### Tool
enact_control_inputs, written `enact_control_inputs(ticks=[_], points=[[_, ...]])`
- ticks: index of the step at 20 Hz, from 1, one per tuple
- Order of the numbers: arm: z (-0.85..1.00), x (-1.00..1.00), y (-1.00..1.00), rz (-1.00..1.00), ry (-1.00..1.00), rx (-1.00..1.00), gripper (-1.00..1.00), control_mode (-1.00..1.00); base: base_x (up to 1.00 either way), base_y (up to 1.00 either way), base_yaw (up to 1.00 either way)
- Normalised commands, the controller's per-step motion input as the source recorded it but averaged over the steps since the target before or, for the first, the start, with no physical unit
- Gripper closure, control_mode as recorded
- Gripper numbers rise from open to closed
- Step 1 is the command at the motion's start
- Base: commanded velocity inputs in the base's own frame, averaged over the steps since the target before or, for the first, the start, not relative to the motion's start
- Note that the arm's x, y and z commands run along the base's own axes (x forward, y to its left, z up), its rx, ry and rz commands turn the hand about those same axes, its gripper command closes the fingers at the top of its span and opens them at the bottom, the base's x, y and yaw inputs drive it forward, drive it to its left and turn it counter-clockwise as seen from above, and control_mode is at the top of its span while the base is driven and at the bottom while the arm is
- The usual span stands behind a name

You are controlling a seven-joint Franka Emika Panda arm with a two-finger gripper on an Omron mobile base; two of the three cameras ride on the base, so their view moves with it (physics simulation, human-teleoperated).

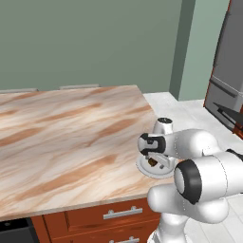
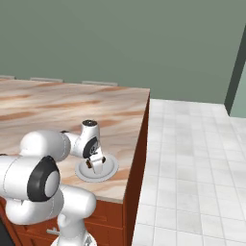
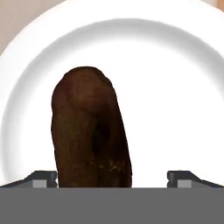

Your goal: Place the sweet potato on the top rack of the oven.

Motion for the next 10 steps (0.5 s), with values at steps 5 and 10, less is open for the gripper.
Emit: enact_control_inputs(ticks=[5,10], points=[[-0.13,0.00,0.00,0.00,0.00,0.00,1.00,-1.00,0.00,0.00,0.00],[-0.02,0.00,0.00,0.00,0.00,0.00,1.00,-1.00,0.00,0.00,0.00]])
